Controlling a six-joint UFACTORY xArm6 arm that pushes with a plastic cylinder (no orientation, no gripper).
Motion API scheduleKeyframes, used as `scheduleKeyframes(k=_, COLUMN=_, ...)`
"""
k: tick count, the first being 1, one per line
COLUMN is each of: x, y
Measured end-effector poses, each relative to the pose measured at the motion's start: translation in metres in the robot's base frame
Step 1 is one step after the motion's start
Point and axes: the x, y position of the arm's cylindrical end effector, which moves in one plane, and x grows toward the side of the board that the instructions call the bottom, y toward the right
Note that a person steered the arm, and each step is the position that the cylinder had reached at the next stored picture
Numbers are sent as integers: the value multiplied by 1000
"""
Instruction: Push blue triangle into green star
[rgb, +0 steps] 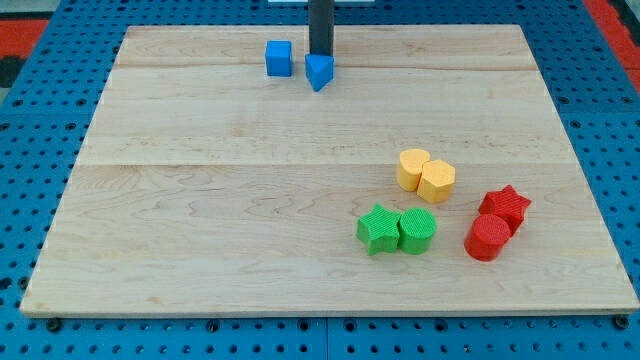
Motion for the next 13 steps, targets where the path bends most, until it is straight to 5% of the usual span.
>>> scheduleKeyframes(k=4, x=123, y=-4)
scheduleKeyframes(k=5, x=140, y=-64)
scheduleKeyframes(k=7, x=203, y=-21)
scheduleKeyframes(k=8, x=202, y=-51)
scheduleKeyframes(k=10, x=129, y=-70)
scheduleKeyframes(k=13, x=204, y=-4)
